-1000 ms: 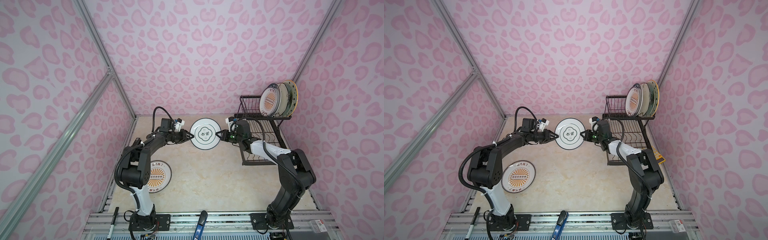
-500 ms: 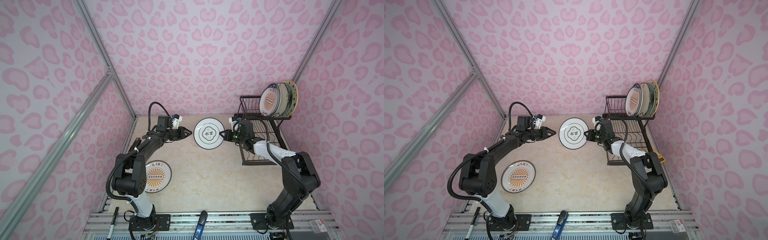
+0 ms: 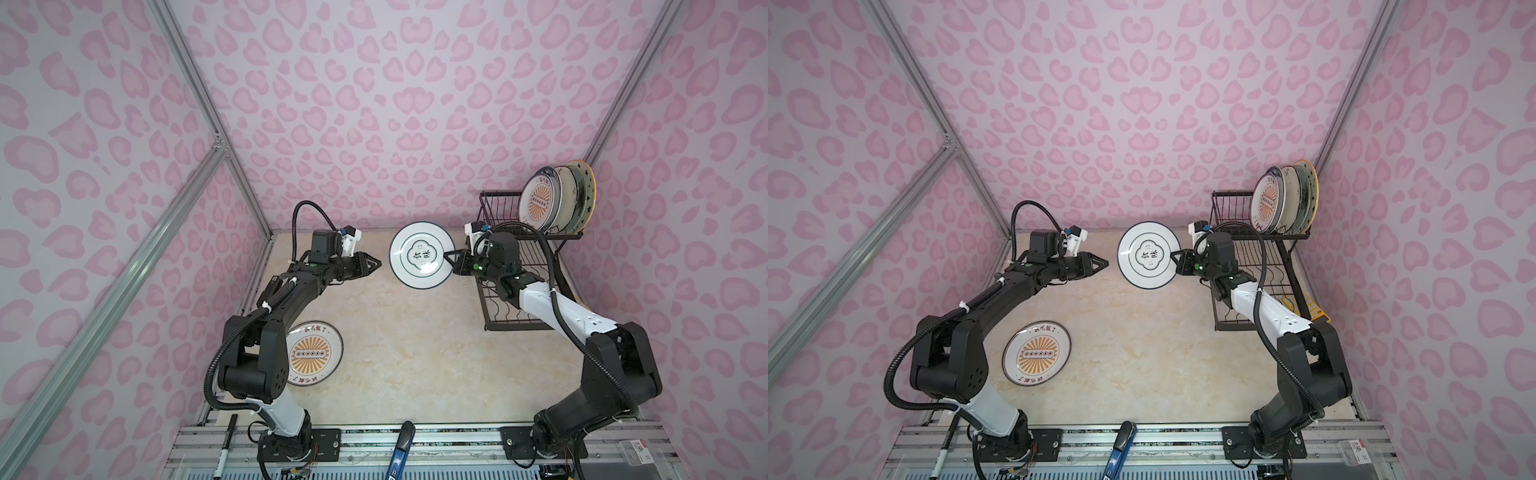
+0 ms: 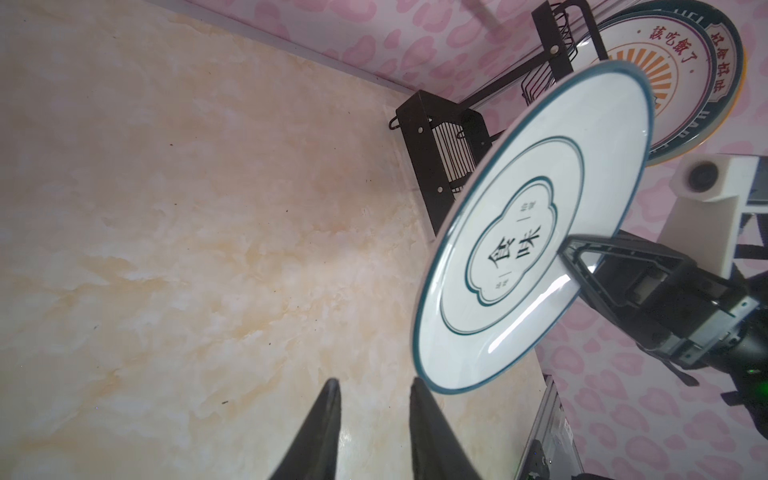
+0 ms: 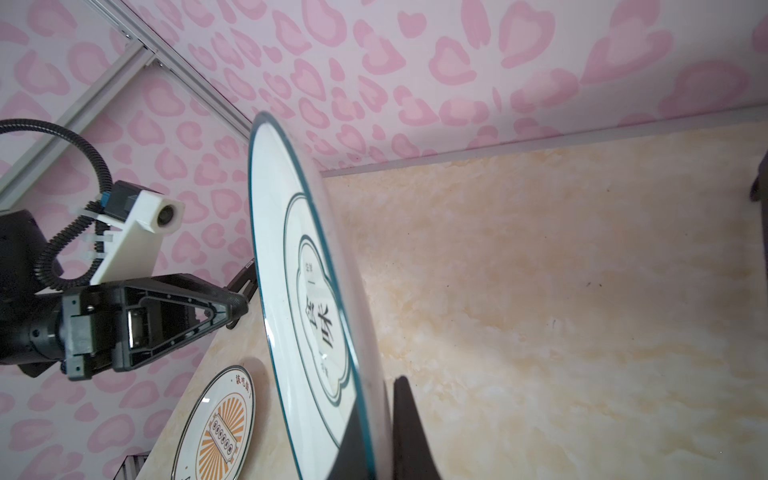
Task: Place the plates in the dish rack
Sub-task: 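Lift the white plate upright with the right gripper and carry it to the rack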
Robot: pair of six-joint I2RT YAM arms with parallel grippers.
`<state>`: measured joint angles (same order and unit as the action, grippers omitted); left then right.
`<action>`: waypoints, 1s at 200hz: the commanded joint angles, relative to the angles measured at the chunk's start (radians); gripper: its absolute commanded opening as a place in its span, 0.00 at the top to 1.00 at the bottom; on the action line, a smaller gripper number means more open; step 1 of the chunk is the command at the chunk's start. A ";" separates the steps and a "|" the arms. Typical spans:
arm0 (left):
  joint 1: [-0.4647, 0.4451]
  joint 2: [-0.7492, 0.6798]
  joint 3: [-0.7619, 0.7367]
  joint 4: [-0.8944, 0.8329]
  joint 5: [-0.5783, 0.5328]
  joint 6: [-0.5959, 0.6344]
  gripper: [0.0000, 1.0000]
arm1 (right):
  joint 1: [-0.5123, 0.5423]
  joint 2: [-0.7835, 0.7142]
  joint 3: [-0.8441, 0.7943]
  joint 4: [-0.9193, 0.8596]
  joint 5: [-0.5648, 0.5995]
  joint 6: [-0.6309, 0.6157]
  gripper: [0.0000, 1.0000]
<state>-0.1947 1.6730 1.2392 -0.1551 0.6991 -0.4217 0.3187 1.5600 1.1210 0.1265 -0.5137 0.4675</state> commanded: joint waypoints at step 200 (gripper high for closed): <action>0.001 -0.067 -0.046 -0.029 -0.004 0.049 0.69 | -0.250 -0.108 0.493 -0.237 0.368 -0.316 1.00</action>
<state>-0.1947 1.6245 1.1976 -0.1867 0.6952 -0.3923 0.0723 1.4364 1.5661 -0.0921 -0.2615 0.2302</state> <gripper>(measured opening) 0.310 0.056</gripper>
